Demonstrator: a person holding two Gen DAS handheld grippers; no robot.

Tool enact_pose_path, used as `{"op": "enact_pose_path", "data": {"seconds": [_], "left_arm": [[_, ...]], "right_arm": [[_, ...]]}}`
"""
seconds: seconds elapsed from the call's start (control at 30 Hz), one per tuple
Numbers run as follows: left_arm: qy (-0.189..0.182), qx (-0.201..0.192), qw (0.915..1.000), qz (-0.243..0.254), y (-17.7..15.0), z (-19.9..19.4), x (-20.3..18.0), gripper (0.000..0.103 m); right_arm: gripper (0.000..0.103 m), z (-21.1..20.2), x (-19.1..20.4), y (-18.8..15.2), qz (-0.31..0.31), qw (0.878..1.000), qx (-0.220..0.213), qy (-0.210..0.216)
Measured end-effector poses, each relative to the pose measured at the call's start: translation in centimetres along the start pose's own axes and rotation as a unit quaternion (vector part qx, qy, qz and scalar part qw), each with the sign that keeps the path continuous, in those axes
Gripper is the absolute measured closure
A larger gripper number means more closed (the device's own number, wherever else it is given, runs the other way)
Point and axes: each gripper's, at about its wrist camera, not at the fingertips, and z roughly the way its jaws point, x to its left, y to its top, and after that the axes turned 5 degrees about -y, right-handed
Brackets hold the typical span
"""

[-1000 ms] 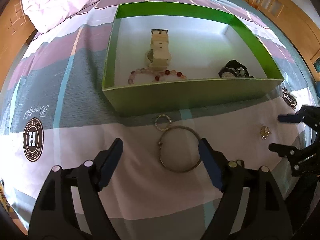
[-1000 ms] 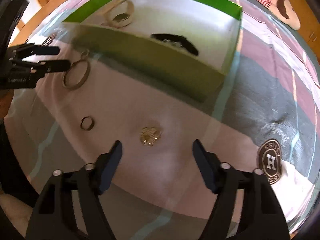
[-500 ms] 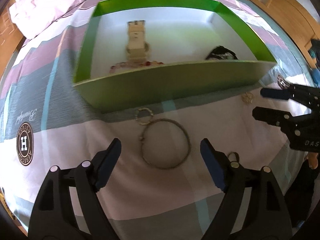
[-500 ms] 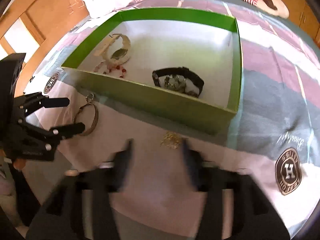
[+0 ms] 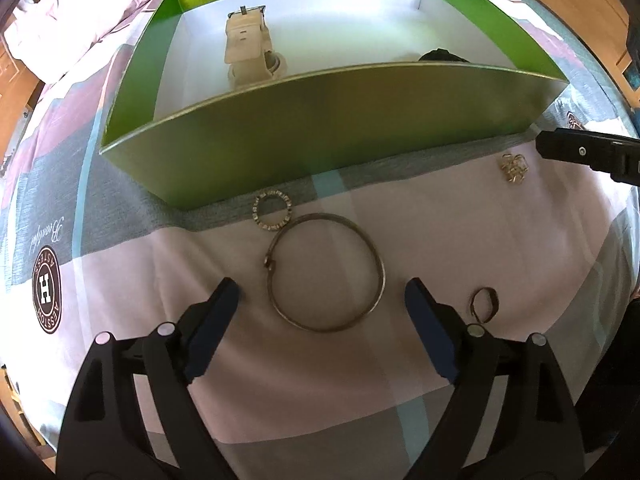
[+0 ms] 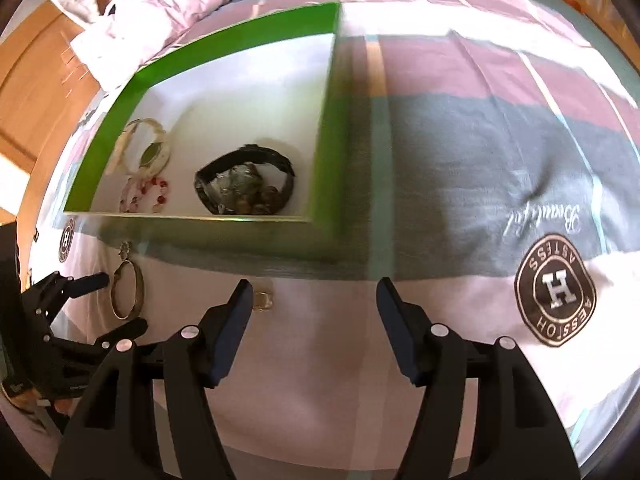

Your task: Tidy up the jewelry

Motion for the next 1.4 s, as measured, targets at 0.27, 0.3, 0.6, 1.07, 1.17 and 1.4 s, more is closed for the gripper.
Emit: {"op": "enact_pose_path", "data": {"seconds": [0.27, 0.3, 0.6, 1.07, 1.17, 1.4], "left_arm": [[0.010, 0.000, 0.9999, -0.007, 0.3, 0.3, 0.1, 0.016], [0.015, 0.000, 0.9998, -0.015, 0.4, 0.3, 0.4, 0.016], [0.029, -0.010, 0.9985, -0.045, 0.6, -0.5, 2.6, 0.018], [0.009, -0.019, 0.9995, -0.023, 0.2, -0.7, 1.5, 0.041], [-0.012, -0.025, 0.9996, -0.009, 0.0, -1.1, 0.9, 0.041], [-0.020, -0.032, 0.9990, 0.023, -0.1, -1.5, -0.7, 0.040]], "right_arm": [[0.039, 0.6, 2.4, -0.7, -0.034, 0.999, 0.007, 0.031], [0.039, 0.7, 2.7, -0.7, -0.037, 0.999, 0.009, 0.034], [0.039, 0.9, 2.8, -1.2, -0.047, 0.999, 0.015, 0.016], [0.031, 1.0, 3.1, -1.3, -0.061, 0.998, 0.007, 0.000], [0.031, 1.2, 3.1, -1.2, -0.061, 0.998, 0.008, -0.001], [0.031, 1.1, 3.0, -1.1, -0.056, 0.998, 0.004, -0.003]]}}
